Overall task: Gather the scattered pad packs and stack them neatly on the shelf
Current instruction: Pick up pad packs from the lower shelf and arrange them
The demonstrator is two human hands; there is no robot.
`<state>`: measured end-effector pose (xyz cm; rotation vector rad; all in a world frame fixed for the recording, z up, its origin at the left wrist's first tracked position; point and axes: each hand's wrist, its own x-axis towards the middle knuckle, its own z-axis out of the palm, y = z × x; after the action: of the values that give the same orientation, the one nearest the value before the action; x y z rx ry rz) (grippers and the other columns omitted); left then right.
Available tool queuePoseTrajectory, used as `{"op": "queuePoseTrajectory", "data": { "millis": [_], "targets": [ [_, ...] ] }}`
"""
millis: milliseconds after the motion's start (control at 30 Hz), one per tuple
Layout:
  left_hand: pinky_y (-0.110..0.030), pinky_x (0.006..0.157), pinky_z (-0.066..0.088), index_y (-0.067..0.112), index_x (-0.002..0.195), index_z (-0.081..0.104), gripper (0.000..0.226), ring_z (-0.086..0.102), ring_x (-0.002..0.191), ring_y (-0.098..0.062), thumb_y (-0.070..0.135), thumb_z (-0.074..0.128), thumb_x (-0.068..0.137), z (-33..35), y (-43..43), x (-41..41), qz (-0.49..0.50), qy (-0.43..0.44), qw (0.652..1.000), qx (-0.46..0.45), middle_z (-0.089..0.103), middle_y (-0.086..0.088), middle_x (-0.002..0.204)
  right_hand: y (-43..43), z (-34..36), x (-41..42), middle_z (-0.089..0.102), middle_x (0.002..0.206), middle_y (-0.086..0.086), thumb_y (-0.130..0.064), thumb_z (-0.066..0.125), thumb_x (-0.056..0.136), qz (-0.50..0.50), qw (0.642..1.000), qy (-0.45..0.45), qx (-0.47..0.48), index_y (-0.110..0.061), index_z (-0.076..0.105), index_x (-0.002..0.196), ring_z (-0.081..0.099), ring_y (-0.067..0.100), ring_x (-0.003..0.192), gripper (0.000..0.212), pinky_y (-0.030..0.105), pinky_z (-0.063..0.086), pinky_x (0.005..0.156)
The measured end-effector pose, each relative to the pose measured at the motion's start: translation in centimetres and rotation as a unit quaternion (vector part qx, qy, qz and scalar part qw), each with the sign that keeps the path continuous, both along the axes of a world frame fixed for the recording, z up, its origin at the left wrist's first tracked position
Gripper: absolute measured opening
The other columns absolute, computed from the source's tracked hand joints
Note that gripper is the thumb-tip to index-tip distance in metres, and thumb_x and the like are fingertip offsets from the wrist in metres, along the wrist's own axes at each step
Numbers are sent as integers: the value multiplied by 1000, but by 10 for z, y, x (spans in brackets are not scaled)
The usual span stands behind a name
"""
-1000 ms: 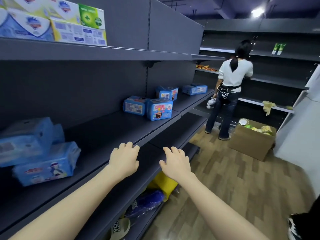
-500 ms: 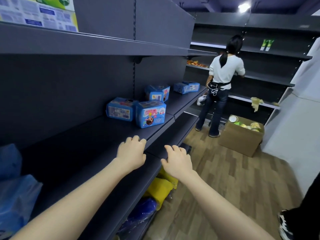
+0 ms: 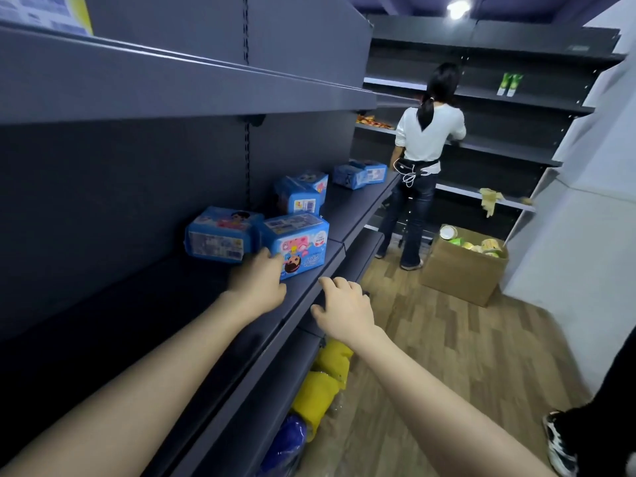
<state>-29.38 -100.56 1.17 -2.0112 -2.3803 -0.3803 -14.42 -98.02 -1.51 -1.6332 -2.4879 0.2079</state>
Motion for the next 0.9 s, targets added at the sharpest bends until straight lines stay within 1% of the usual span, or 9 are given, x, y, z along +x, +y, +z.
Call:
{"op": "queuePoseTrajectory", "data": {
  "millis": [133,367,500,567,633,700,767,833,900],
  "targets": [
    [-42,88,48,11,126,46,41,48,113,-29,27,54,90,2,21,-7,8,6,1000,3,44,-10,125,23,3,-3,39,141,7,-33,46,94,-7,1000,7,2,-17,33,140,33,32,130,50,45,34,103],
    [-41,88,47,17,135,37,54,42,119,-27,33,57,87,4,55,-24,40,10,999,0,39,-8,130,76,13,-13,40,136,10,-31,48,92,7,1000,20,12,-16,33,139,34,33,127,52,44,36,100],
    [-41,87,46,19,136,32,65,39,122,-27,41,62,82,7,70,-31,74,0,997,-14,33,-7,134,109,22,-21,29,142,12,-32,57,89,37,998,22,34,-17,27,142,30,35,129,63,45,34,101],
    [-42,89,46,21,138,29,73,38,124,-26,45,65,79,5,77,-34,89,-17,996,-19,30,-5,137,125,28,-25,21,148,13,-31,61,88,57,997,16,39,-19,23,145,25,36,132,70,46,32,104],
    [-43,92,45,22,140,26,80,37,126,-26,48,67,76,2,82,-38,103,-34,994,-22,28,-4,140,141,34,-28,18,150,12,-30,64,85,81,996,11,40,-21,22,146,21,35,134,75,48,31,105],
    [-45,93,45,23,141,26,85,38,126,-25,49,69,72,-2,87,-40,114,-60,991,-19,30,-4,140,155,38,-32,20,149,11,-31,67,81,108,993,1,42,-22,23,146,19,33,135,80,48,30,103],
    [-45,93,45,25,137,30,85,41,123,-24,48,72,67,-3,90,-42,120,-89,989,-16,35,-3,136,167,42,-37,19,151,11,-31,70,78,138,990,-8,32,-22,24,146,16,33,138,82,49,29,104],
    [-43,92,46,25,133,35,84,43,120,-23,47,75,62,-4,93,-43,121,-111,986,-15,40,-2,132,176,45,-41,17,153,10,-29,70,77,167,986,-19,15,-21,29,144,15,33,139,79,49,30,105],
    [-40,92,46,23,128,39,85,46,117,-22,47,77,56,-5,95,-45,124,-132,983,-6,46,0,129,184,47,-46,21,151,10,-26,70,75,194,981,-28,-7,-20,34,141,20,34,136,76,48,34,104]
  ]
}}
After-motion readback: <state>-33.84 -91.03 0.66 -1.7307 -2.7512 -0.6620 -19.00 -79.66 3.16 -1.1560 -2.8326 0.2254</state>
